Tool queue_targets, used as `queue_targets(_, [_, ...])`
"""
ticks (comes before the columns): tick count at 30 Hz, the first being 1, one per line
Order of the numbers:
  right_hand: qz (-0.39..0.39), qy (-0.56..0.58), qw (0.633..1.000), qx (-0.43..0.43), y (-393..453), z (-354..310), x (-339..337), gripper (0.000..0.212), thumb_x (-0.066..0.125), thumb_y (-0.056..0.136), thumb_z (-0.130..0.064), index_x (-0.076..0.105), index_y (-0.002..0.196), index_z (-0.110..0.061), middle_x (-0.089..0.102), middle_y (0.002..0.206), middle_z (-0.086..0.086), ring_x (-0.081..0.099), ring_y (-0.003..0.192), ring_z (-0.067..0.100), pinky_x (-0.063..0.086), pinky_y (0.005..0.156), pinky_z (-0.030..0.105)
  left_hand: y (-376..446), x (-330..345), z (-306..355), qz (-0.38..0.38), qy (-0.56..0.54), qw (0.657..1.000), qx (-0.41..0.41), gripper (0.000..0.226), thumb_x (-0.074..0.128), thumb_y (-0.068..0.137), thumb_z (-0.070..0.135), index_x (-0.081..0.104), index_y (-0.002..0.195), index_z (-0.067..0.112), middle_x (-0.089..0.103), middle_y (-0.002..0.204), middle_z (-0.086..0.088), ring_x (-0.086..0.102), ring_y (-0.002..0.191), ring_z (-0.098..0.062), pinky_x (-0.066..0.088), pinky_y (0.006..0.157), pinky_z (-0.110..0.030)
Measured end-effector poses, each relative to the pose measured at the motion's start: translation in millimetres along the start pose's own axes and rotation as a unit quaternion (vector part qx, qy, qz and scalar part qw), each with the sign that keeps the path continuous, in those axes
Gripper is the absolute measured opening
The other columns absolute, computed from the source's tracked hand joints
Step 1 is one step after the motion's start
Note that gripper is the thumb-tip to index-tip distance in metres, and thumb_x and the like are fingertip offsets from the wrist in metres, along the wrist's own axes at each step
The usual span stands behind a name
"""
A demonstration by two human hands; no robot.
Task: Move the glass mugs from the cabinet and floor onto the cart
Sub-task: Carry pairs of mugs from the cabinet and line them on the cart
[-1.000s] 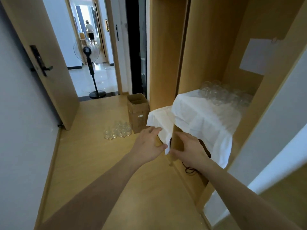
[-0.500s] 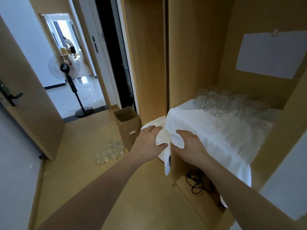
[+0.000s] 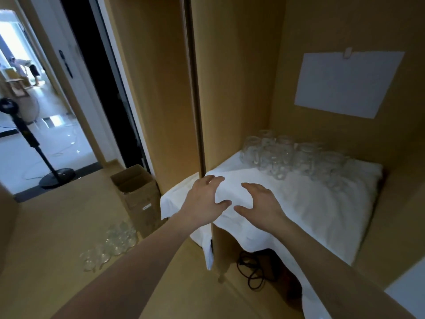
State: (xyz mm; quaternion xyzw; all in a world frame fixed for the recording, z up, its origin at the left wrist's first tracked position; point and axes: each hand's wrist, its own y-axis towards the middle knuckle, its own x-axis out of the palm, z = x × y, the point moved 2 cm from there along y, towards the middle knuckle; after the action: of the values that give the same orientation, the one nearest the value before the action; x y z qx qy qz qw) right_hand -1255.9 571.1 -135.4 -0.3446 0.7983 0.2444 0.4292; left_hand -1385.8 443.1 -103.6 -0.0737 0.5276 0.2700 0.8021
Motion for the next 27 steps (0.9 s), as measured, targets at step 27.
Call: queue_targets(27, [0.165, -0.037, 0.944, 0.283, 119, 43, -35, 0.076, 0.069, 0.085, -0.052, 0.04, 0.15, -0.025, 0.043, 0.153, 0.001, 0.04, 0.139, 0.026, 0.037, 0.112, 0.044, 261, 36, 6, -0.111, -0.076, 0.939, 0.317, 0.069, 0.07, 0.085, 0.047, 0.047, 0.145, 0.022, 0.048, 0.146, -0.003, 0.04, 0.138, -0.025, 0.035, 0.111, -0.036])
